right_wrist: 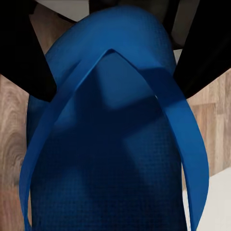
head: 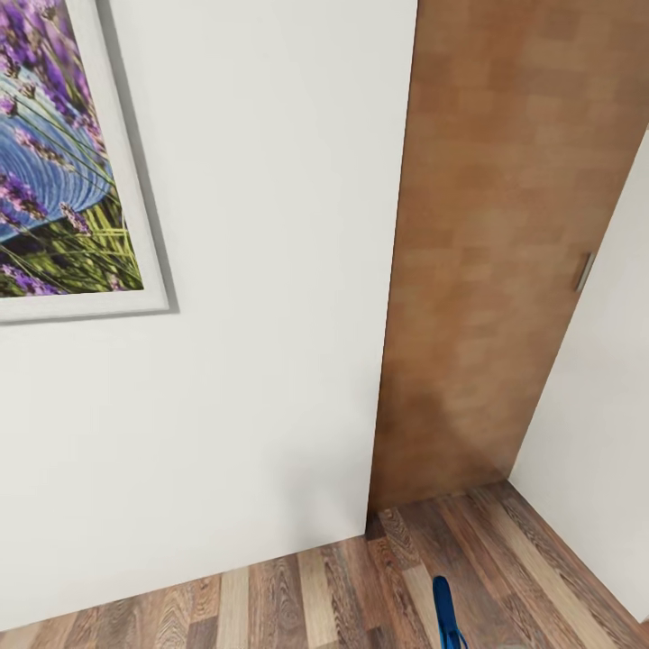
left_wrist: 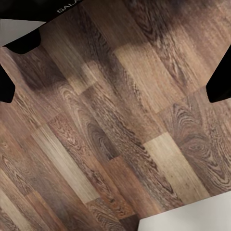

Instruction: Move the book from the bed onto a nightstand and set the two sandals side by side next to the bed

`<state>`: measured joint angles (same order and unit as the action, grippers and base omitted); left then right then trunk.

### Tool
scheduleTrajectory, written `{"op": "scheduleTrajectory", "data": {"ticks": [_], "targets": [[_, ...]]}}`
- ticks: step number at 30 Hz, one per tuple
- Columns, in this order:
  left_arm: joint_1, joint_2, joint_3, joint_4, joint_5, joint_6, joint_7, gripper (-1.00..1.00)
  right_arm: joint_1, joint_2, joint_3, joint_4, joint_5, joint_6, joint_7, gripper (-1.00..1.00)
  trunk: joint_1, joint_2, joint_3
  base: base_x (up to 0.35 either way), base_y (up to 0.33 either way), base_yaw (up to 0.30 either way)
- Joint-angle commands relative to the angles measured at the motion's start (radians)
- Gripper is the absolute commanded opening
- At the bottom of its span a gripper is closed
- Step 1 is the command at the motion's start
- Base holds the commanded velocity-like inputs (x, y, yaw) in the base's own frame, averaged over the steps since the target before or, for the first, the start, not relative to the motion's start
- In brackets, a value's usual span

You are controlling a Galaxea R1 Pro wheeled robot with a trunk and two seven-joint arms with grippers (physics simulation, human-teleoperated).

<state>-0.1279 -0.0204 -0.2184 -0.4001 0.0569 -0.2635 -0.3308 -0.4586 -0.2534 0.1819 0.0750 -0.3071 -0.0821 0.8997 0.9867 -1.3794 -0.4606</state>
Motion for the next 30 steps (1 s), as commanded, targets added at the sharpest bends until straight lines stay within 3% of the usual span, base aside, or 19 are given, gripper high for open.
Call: {"op": "scheduleTrajectory", "data": {"ticks": [1, 30], "targets": [[-0.001, 0.0, -0.005, 0.001, 0.006, -0.003, -0.001, 1.0, -0.002, 0.0, 0.008, 0.004, -0.007, -0.009, 0.005, -1.0, 0.0, -0.001, -0.001, 0.0, 0.0, 0.155], [-0.001, 0.0, -0.006, 0.001, 0.006, -0.003, -0.001, 1.0, -0.002, 0.001, 0.008, 0.005, -0.007, -0.015, 0.007, -1.0, 0.0, -0.001, -0.001, 0.0, 0.0, 0.283]]}}
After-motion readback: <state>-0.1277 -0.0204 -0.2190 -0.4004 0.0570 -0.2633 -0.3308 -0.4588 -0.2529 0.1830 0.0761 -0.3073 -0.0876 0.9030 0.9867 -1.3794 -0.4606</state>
